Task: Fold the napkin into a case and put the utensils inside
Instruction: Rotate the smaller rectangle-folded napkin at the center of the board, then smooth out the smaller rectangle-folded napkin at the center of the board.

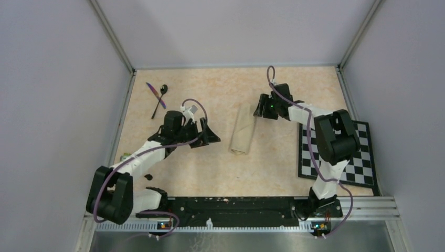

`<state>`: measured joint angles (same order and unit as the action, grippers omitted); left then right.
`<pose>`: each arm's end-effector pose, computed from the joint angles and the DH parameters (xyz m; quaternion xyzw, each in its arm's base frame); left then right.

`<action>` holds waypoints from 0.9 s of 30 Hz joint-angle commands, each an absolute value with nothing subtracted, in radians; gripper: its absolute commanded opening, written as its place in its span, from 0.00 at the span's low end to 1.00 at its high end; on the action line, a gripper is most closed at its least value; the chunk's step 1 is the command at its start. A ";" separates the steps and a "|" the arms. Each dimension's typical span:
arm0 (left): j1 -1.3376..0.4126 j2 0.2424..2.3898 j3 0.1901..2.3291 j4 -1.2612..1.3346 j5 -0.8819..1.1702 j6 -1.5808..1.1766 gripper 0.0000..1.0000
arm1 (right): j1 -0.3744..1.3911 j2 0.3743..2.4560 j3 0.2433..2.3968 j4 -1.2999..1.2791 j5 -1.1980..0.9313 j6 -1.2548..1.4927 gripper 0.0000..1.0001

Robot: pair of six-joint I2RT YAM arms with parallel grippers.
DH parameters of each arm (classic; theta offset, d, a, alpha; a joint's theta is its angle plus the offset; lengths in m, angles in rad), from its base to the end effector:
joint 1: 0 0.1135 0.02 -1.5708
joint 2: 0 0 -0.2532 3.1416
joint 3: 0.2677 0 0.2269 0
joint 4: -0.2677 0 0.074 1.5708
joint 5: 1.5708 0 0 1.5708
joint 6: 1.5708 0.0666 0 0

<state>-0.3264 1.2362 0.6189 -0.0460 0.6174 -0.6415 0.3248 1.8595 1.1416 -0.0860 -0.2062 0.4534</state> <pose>0.2255 -0.1170 0.1959 -0.0028 0.8666 -0.4360 0.2426 0.3681 0.1383 0.1573 0.0209 0.9230 0.2295 0.3081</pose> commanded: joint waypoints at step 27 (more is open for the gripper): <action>-0.553 1.778 0.634 0.364 0.533 -0.769 0.28 | 0.305 2.170 1.190 0.572 -0.909 0.865 0.37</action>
